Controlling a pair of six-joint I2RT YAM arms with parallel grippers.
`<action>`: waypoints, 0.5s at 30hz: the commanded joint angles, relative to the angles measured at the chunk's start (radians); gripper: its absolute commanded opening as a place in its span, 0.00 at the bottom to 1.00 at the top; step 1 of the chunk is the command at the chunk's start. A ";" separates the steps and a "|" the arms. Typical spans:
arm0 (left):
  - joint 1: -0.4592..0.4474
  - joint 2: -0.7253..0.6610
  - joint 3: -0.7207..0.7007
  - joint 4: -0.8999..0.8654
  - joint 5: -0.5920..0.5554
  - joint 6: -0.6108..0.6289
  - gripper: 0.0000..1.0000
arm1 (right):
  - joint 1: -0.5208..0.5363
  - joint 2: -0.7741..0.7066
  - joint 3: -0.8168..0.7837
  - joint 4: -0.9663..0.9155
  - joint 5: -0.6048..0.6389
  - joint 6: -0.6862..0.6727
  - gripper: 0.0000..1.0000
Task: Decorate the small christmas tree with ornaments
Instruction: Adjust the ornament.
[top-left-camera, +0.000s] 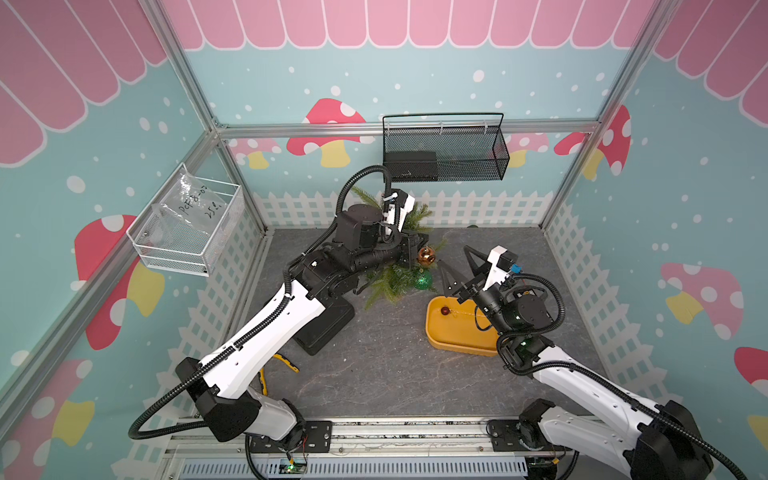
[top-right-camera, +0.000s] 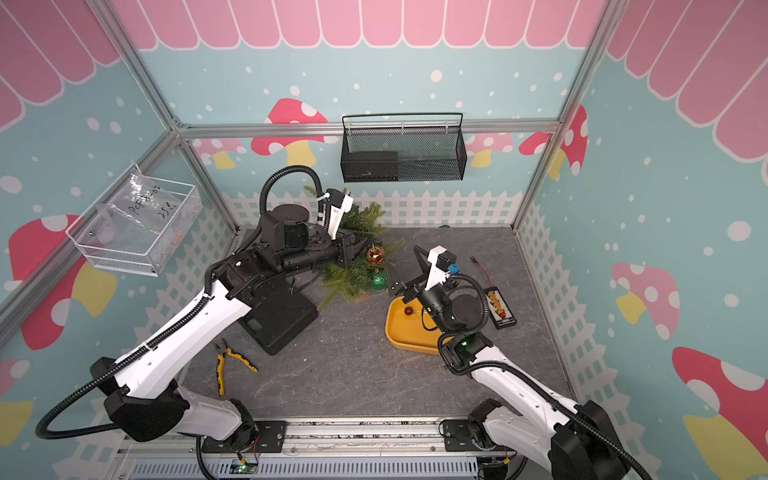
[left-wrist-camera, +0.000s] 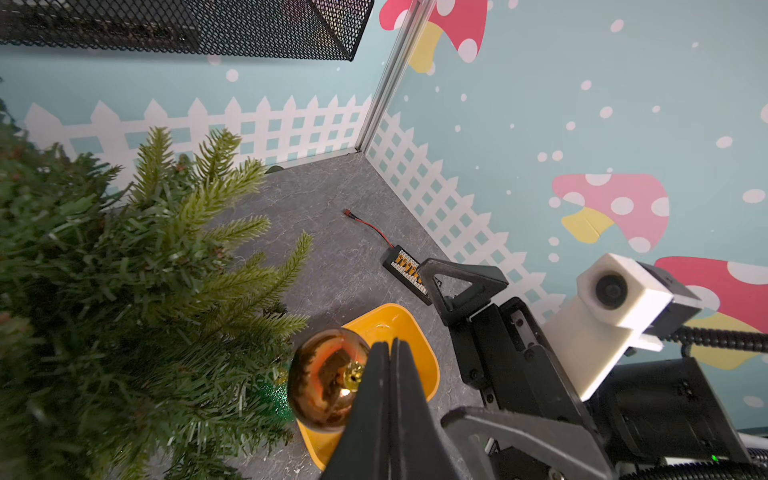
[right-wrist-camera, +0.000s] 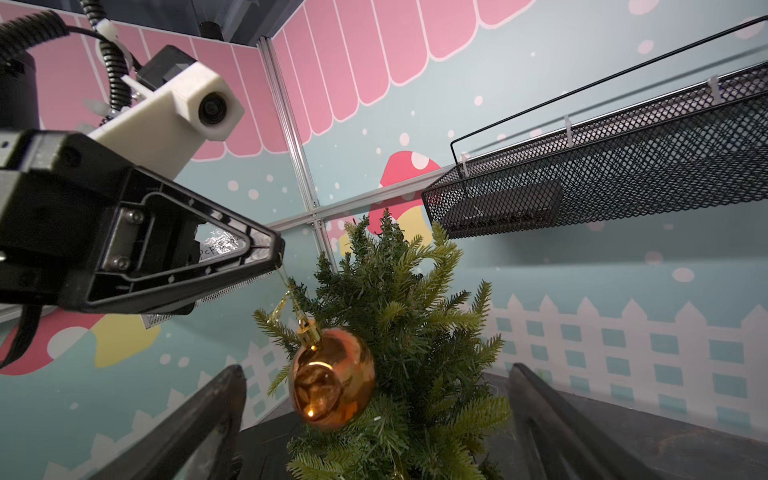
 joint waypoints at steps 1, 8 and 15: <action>-0.008 -0.037 0.034 -0.019 0.005 0.011 0.00 | 0.004 0.011 -0.005 0.084 -0.039 -0.002 0.99; -0.009 -0.041 0.041 -0.019 0.019 0.006 0.00 | 0.012 0.069 -0.005 0.133 -0.035 -0.007 0.99; -0.011 -0.051 0.025 0.002 0.027 0.000 0.00 | 0.045 0.100 0.009 0.142 -0.042 -0.046 0.99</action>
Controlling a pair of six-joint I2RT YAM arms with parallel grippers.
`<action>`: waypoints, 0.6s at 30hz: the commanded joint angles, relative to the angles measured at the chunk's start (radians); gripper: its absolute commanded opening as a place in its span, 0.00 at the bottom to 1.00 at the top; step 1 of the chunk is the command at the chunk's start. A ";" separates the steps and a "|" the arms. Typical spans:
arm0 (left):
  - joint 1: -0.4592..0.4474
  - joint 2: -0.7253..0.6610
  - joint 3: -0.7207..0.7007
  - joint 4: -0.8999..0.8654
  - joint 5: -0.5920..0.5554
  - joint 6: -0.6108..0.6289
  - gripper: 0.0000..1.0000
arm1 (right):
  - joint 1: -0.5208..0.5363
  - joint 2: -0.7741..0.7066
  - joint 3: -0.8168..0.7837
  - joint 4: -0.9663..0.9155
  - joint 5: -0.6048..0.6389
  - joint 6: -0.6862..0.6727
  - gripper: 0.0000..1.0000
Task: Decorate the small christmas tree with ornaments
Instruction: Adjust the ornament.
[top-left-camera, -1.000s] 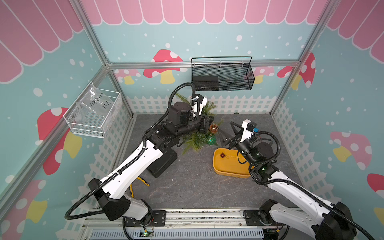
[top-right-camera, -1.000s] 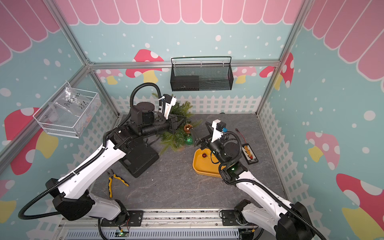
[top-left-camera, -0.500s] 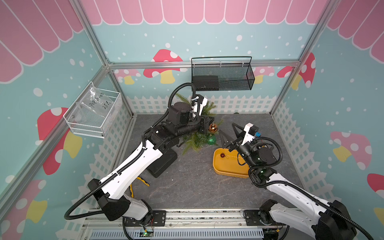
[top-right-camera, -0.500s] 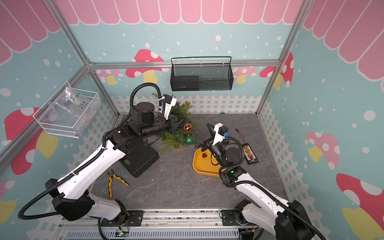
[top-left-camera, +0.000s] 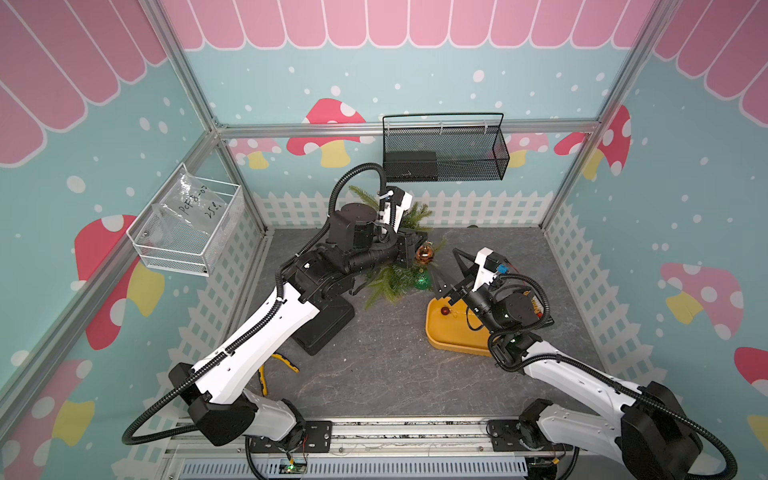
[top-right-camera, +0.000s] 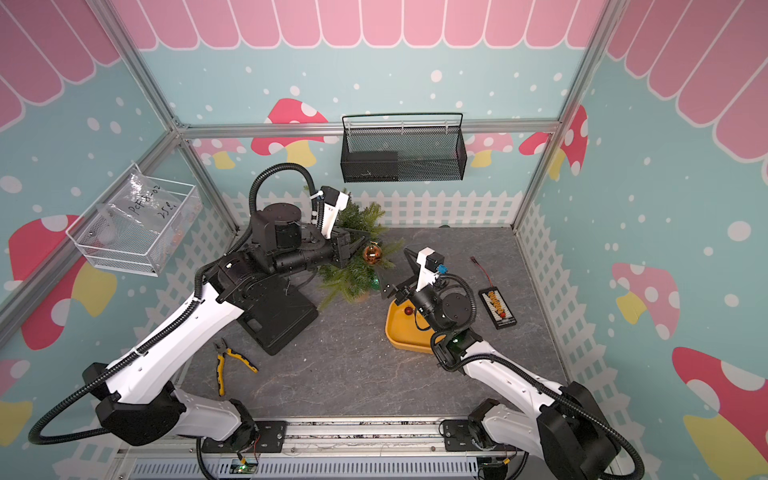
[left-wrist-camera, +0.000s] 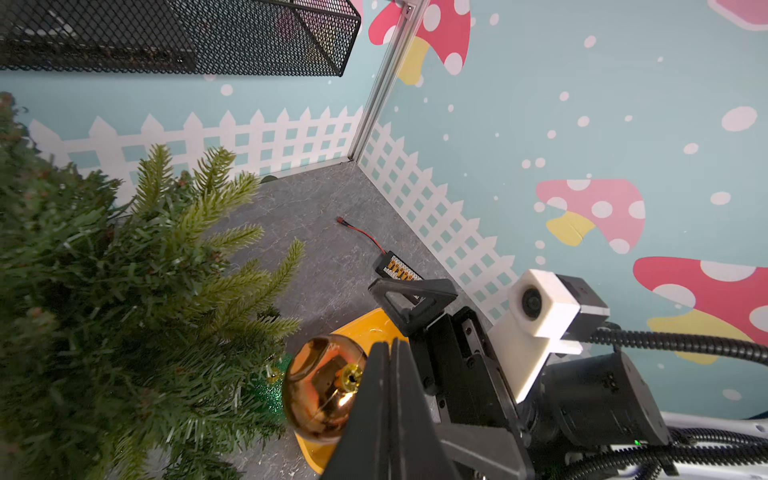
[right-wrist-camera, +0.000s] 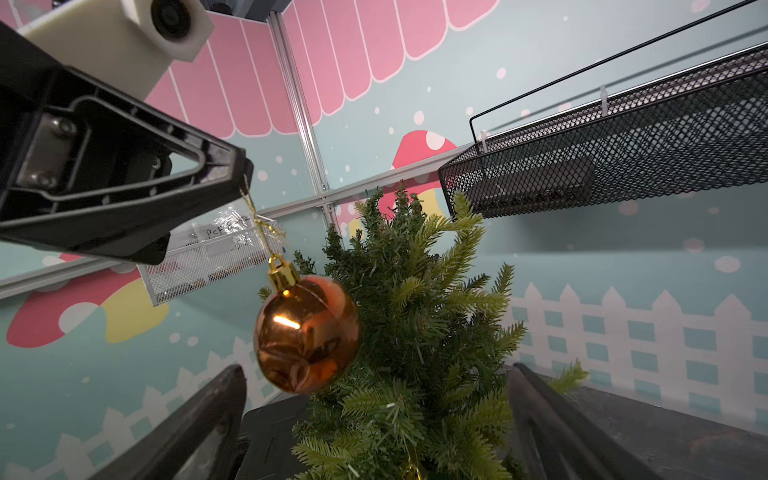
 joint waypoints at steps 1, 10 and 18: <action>-0.006 -0.023 0.009 0.013 0.024 0.000 0.00 | 0.013 0.003 0.014 0.067 -0.020 -0.033 0.99; -0.006 -0.022 0.003 0.034 0.062 -0.017 0.00 | 0.032 0.046 0.056 0.072 -0.004 -0.054 0.99; -0.006 -0.034 -0.016 0.039 0.066 -0.024 0.00 | 0.043 0.045 0.080 0.074 0.020 -0.073 0.99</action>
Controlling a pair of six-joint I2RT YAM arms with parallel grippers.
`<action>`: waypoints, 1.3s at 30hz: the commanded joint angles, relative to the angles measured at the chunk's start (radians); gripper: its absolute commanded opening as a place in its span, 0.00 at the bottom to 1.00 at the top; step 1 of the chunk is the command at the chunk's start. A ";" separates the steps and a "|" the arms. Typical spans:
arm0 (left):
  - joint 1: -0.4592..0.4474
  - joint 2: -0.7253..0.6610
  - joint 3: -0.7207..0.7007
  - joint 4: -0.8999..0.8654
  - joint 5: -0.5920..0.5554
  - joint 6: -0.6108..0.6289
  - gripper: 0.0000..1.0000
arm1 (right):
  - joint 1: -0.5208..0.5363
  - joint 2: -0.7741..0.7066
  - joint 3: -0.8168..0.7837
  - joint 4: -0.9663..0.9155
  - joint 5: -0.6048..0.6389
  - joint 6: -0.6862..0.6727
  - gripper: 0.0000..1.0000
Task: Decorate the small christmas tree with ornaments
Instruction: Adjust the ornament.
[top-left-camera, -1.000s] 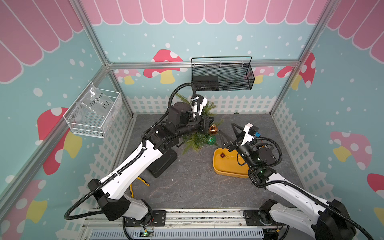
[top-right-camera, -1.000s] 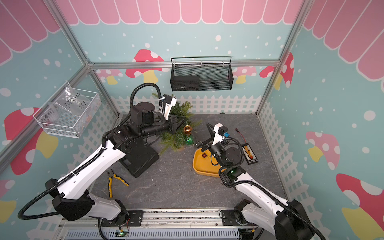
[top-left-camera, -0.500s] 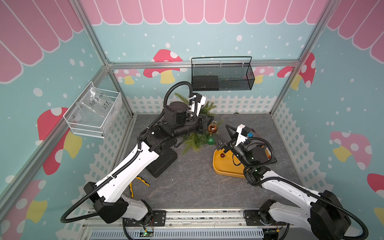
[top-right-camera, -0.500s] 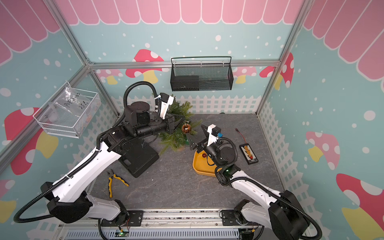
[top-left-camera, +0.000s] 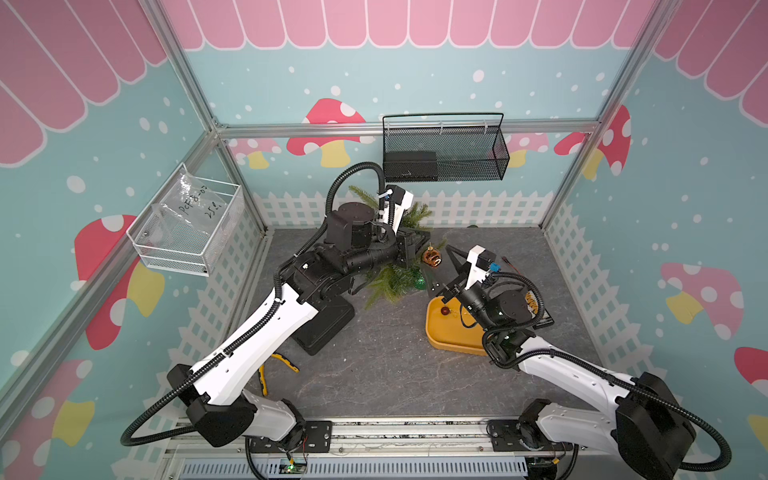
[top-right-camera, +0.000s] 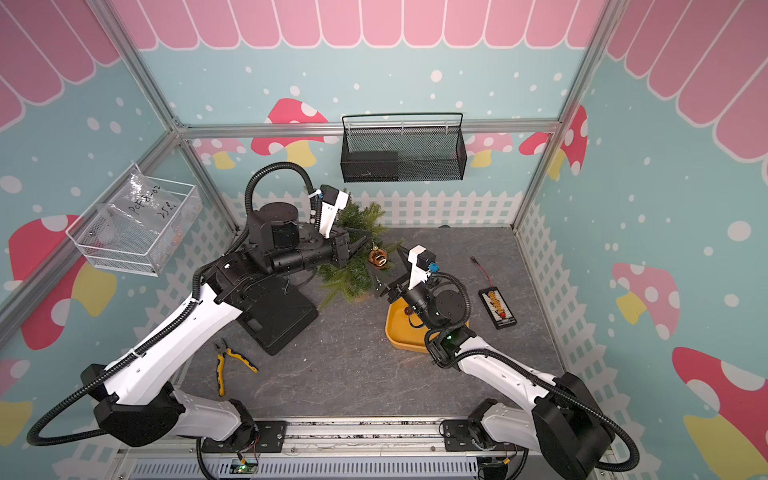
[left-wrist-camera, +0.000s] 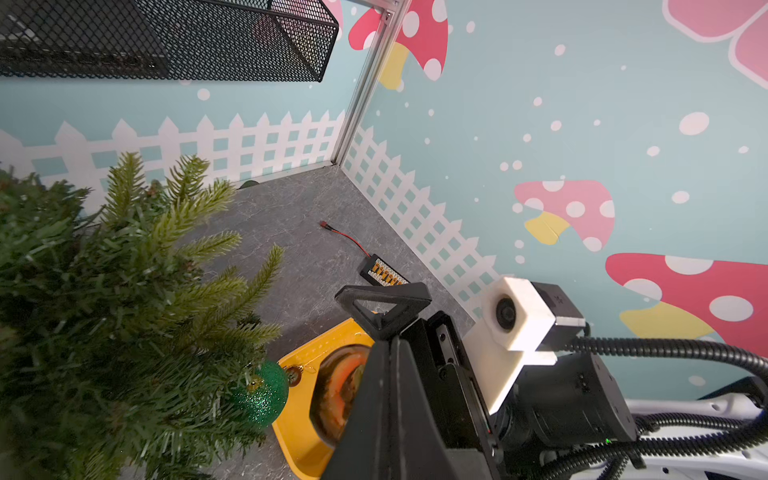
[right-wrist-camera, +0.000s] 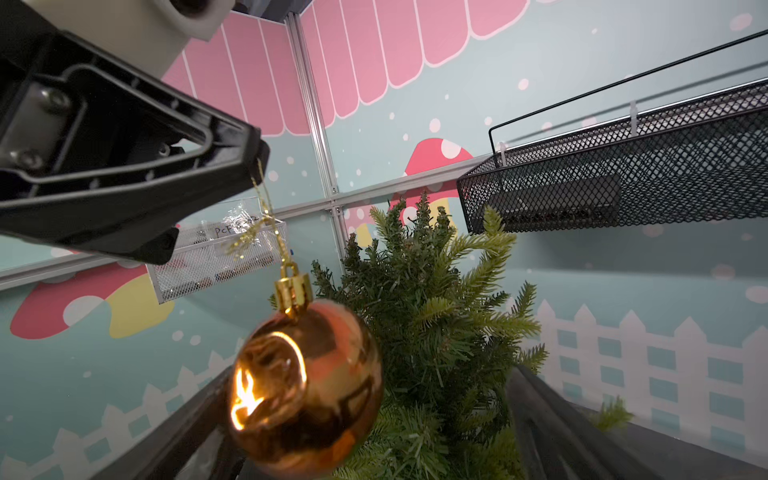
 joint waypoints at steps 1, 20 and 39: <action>-0.005 -0.030 -0.018 0.016 0.024 -0.012 0.00 | 0.006 0.000 0.034 0.046 0.000 -0.027 0.98; -0.005 -0.065 -0.063 0.038 0.009 -0.004 0.00 | 0.008 0.078 0.117 0.023 -0.050 0.009 0.75; 0.016 -0.094 -0.137 0.059 -0.012 -0.003 0.00 | 0.009 0.043 0.135 -0.110 -0.062 -0.045 0.53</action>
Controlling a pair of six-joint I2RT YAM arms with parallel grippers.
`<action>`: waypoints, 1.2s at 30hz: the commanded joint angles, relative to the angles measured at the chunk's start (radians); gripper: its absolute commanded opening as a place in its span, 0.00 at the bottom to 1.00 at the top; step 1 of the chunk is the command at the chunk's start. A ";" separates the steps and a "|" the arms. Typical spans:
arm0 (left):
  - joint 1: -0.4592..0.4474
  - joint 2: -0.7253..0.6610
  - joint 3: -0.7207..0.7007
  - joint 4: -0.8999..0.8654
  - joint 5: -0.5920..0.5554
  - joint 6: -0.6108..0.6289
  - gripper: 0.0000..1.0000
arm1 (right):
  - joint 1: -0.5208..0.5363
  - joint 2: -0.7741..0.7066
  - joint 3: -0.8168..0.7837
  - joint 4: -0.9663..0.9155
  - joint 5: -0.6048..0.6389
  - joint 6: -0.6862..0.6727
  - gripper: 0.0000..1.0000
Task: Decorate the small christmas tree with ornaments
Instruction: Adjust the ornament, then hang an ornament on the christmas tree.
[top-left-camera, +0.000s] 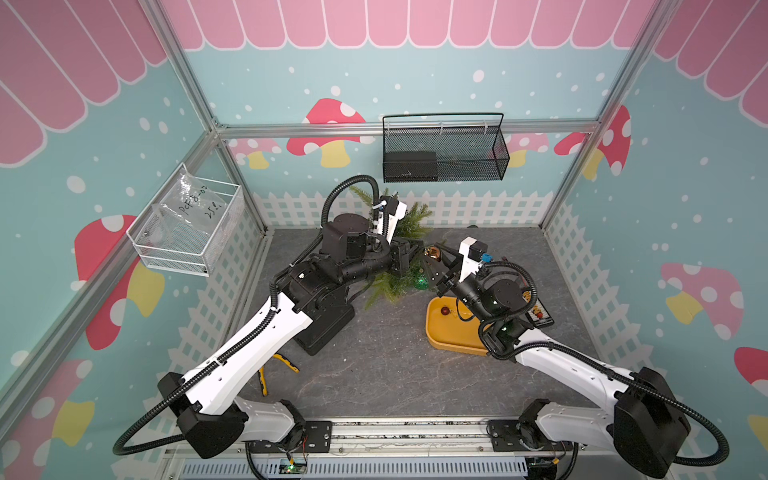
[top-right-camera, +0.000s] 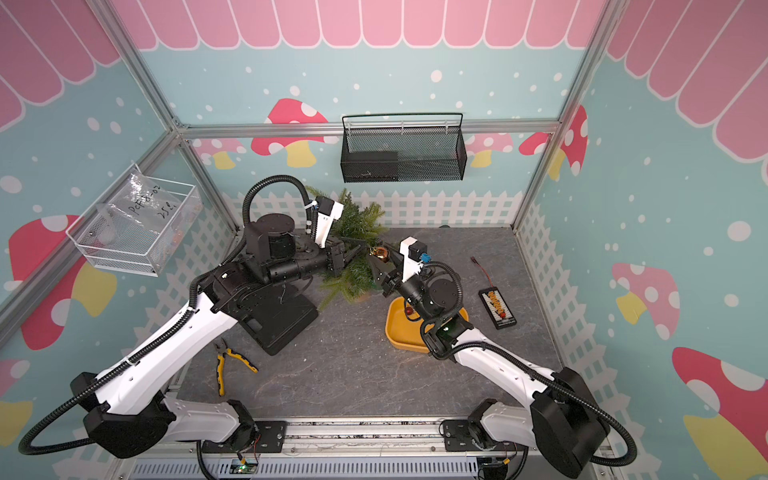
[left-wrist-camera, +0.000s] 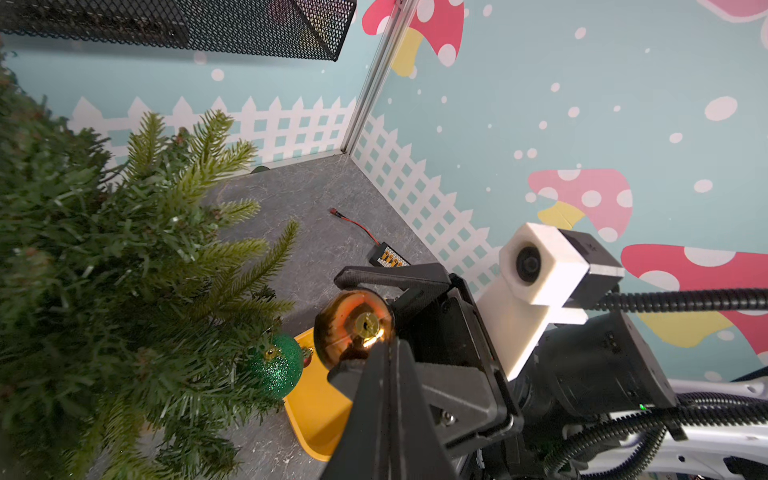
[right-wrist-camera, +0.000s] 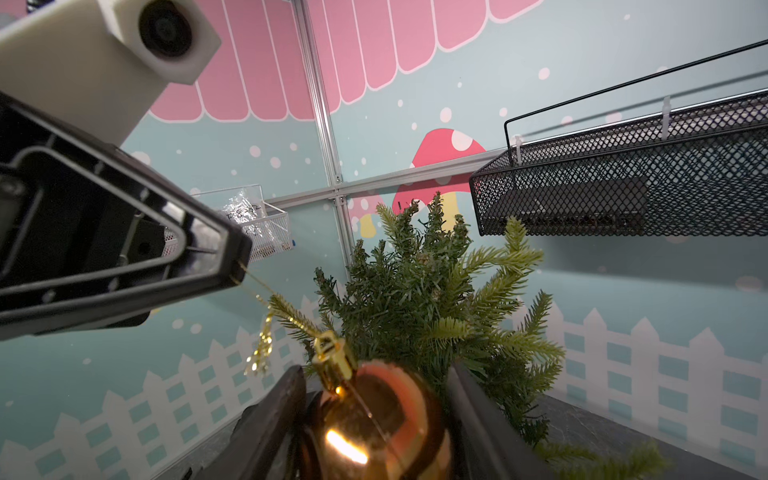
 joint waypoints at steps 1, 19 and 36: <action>0.006 -0.025 -0.006 0.025 -0.004 -0.002 0.00 | 0.008 0.006 0.037 0.004 -0.029 -0.016 0.52; 0.062 -0.099 -0.110 0.029 -0.083 0.008 0.00 | 0.027 0.070 0.209 -0.282 0.008 -0.067 0.48; 0.110 -0.128 -0.160 0.106 0.043 -0.036 0.45 | 0.071 0.077 0.325 -0.574 0.067 -0.206 0.48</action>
